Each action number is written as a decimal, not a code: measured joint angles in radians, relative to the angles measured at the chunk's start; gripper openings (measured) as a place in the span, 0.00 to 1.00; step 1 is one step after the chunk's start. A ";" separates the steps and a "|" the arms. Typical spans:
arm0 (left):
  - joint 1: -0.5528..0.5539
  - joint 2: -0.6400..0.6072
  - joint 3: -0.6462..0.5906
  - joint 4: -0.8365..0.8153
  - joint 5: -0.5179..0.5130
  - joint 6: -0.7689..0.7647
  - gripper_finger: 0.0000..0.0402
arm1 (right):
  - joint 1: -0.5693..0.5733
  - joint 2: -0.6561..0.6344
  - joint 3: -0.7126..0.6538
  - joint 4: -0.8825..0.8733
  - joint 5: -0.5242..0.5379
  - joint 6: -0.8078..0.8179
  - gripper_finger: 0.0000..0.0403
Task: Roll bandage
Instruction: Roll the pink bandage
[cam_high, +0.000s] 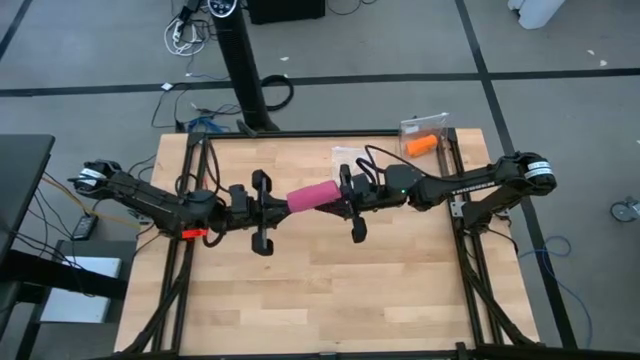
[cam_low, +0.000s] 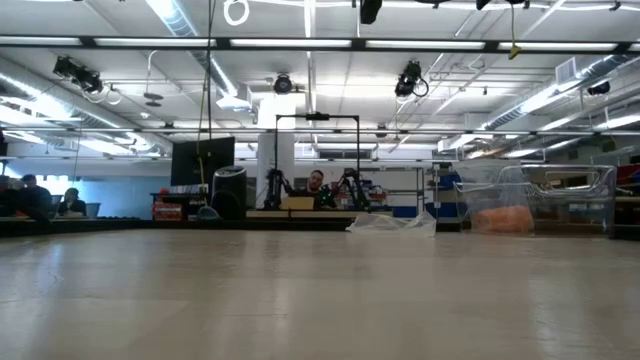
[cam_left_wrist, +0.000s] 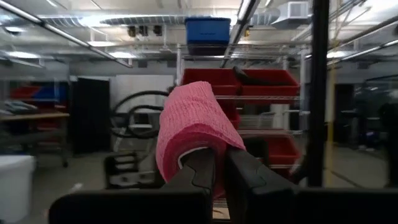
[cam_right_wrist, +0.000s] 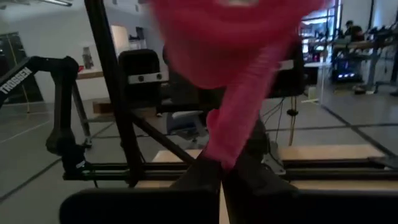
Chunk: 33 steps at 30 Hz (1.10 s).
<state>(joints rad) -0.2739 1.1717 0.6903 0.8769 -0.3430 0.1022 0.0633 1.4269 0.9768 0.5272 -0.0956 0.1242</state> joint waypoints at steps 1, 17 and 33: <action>0.000 0.000 0.000 0.000 -0.009 0.014 0.05 | 0.002 0.000 0.000 -0.007 -0.001 0.007 0.01; -0.002 0.067 -0.026 -0.029 -0.164 0.185 0.05 | 0.011 -0.007 -0.001 -0.004 0.010 0.034 0.01; -0.028 0.075 -0.023 -0.127 -0.187 0.213 0.05 | 0.011 -0.006 -0.003 -0.003 0.069 0.168 0.33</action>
<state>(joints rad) -0.3023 1.2469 0.6671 0.7503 -0.5297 0.3155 0.0744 1.4208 0.9741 0.5246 -0.0264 0.2924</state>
